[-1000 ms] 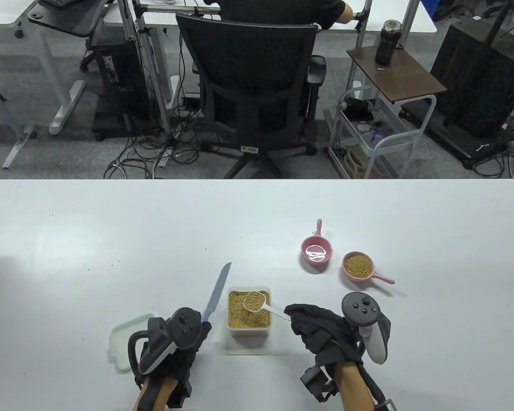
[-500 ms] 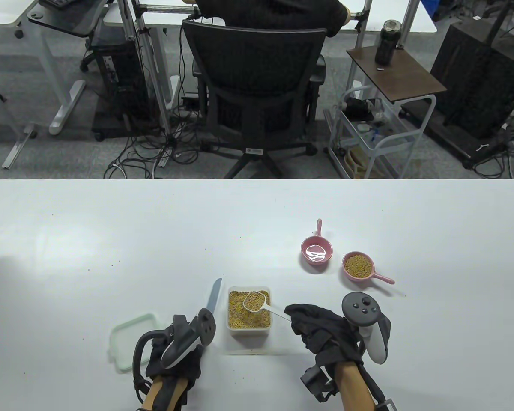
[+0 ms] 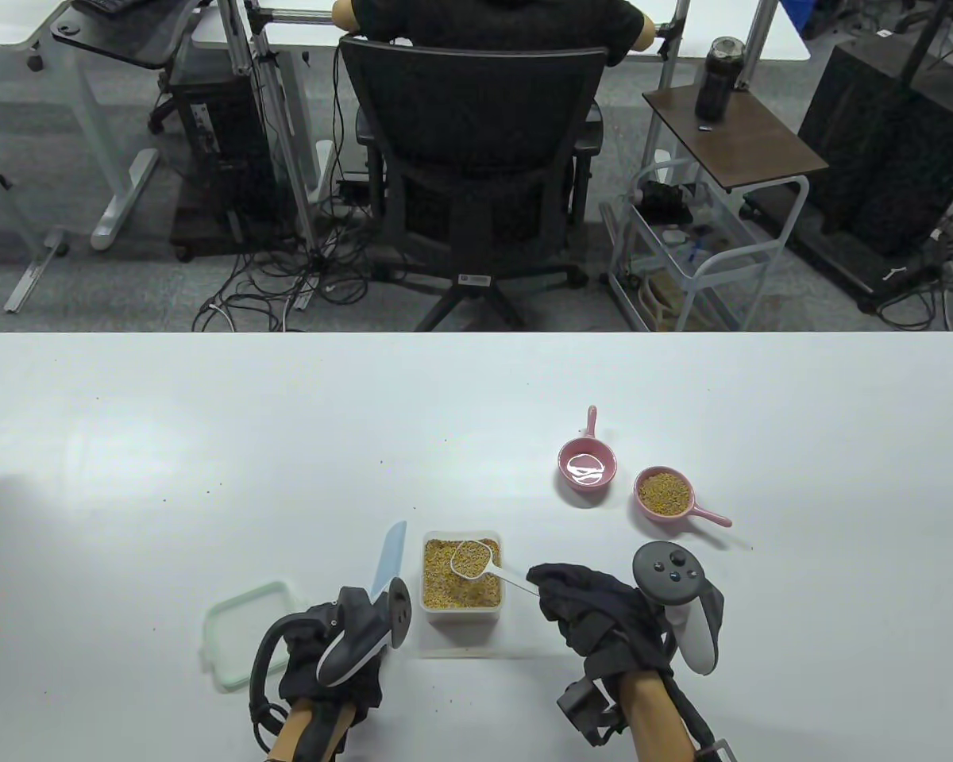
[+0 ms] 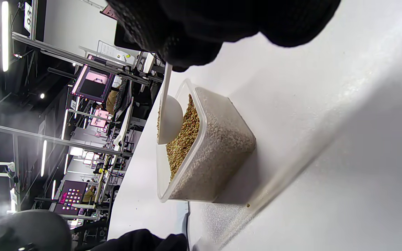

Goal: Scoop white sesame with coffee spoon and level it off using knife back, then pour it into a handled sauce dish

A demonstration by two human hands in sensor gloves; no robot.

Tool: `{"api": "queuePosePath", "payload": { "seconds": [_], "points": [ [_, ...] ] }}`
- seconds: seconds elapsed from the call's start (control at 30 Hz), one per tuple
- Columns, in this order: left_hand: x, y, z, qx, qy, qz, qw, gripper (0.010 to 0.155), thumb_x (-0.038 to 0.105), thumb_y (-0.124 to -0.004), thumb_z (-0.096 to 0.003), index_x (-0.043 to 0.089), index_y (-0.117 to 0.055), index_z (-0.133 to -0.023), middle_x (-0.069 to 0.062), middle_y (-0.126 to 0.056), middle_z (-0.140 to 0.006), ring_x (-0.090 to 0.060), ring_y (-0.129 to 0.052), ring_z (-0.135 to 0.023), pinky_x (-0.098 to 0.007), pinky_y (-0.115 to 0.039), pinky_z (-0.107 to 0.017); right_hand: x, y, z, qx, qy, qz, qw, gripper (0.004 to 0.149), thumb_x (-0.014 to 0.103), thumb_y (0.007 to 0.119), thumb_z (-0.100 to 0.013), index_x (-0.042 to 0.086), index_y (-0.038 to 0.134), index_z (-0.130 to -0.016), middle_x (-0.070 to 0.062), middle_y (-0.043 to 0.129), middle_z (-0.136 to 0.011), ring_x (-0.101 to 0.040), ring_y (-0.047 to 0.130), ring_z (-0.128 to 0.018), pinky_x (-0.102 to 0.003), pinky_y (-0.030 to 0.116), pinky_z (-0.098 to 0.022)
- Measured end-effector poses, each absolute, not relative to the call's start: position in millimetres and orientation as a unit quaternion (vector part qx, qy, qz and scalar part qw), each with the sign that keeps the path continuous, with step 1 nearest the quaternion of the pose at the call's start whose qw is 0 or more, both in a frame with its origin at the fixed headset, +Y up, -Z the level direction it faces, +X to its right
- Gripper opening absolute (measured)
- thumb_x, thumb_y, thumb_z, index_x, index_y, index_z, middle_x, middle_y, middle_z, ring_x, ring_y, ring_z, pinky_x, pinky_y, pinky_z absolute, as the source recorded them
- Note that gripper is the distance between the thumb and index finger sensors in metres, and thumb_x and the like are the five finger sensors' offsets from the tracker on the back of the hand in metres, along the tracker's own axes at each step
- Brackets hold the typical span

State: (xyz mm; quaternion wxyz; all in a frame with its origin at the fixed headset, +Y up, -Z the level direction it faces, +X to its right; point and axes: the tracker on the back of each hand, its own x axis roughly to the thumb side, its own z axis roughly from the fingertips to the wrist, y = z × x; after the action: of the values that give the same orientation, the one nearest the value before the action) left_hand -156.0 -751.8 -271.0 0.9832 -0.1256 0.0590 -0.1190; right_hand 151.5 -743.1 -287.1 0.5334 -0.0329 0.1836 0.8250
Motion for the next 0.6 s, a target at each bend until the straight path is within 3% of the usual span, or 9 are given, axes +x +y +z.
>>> {"api": "queuePosePath", "payload": {
  "seconds": [0.3, 0.43, 0.6],
  "points": [
    [-174, -727, -256, 0.082, 0.049, -0.027, 0.995, 0.066, 0.063, -0.067, -0.0533, 0.026, -0.07, -0.108, 0.001, -0.091, -0.102, -0.027, -0.094, -0.092, -0.049, -0.074, -0.071, 153, -743, -286, -0.033, 0.181, 0.817, 0.547, 0.04, 0.023, 0.076, -0.059, 0.01, 0.086, -0.095, -0.014, 0.092, -0.068, -0.013, 0.089, -0.034, -0.046, 0.081, -0.045],
    [-178, -729, -256, 0.067, 0.037, -0.008, 0.997, 0.079, 0.067, -0.063, -0.0519, 0.027, -0.051, -0.119, -0.004, -0.065, -0.123, -0.034, -0.065, -0.113, -0.052, -0.057, -0.08, 153, -743, -285, -0.035, 0.182, 0.816, 0.547, 0.04, 0.023, 0.076, -0.059, 0.01, 0.086, -0.095, -0.014, 0.092, -0.068, -0.013, 0.089, -0.034, -0.046, 0.081, -0.045],
    [-178, -738, -260, 0.034, 0.02, -0.02, 0.999, 0.088, 0.071, -0.057, -0.0502, 0.028, -0.03, -0.122, -0.007, -0.035, -0.13, -0.037, -0.033, -0.117, -0.057, -0.039, -0.081, 153, -743, -285, -0.035, 0.181, 0.817, 0.546, 0.04, 0.023, 0.076, -0.059, 0.01, 0.086, -0.095, -0.014, 0.092, -0.068, -0.013, 0.089, -0.034, -0.047, 0.08, -0.045]
  ]
}}
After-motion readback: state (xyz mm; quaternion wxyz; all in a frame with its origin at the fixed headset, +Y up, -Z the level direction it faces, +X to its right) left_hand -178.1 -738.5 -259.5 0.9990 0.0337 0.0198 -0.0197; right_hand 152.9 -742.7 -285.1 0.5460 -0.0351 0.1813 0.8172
